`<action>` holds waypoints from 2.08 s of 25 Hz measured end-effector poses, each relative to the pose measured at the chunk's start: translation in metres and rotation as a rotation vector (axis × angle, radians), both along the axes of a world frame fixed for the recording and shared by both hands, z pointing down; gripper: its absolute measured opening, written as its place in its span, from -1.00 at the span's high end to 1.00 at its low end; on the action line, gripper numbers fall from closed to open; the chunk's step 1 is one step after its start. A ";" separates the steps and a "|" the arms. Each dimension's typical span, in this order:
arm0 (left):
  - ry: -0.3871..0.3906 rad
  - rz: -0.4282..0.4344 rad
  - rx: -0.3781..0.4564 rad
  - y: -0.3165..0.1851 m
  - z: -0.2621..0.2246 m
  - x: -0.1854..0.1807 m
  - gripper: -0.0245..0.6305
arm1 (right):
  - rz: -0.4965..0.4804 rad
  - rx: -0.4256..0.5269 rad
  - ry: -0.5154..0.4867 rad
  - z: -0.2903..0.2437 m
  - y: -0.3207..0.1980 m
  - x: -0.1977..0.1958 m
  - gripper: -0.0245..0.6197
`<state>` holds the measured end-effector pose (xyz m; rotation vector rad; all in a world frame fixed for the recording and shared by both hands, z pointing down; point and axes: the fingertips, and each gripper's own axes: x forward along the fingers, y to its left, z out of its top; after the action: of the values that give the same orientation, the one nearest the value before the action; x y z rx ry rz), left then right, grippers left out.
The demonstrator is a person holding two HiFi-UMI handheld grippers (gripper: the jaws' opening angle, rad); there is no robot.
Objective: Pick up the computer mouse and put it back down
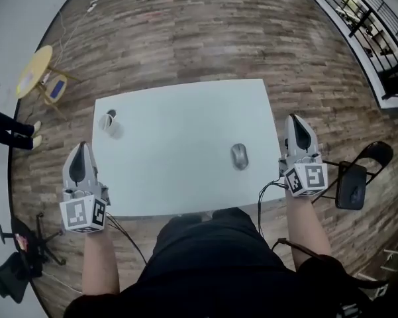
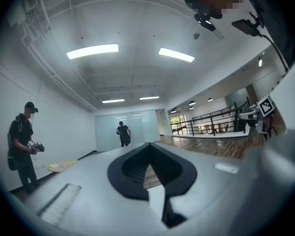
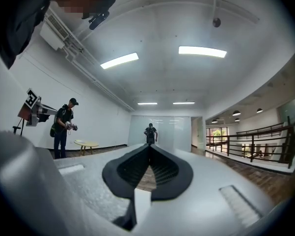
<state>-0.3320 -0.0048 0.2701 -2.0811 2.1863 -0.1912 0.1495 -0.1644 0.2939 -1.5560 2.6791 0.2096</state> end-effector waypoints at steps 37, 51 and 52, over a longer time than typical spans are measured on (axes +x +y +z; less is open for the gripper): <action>0.002 0.297 -0.042 -0.087 0.026 0.111 0.92 | 0.071 -0.254 0.088 0.114 0.057 -0.018 0.16; -0.022 0.312 -0.095 -0.099 0.041 0.102 0.92 | 0.082 -0.370 0.095 0.170 0.065 -0.037 0.04; -0.023 0.313 -0.101 -0.099 0.042 0.102 0.92 | 0.083 -0.379 0.096 0.174 0.065 -0.038 0.03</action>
<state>-0.2301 -0.1041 0.3123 -2.4249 1.8403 -0.2975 0.1116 -0.0990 0.4683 -1.7954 2.8562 -0.2438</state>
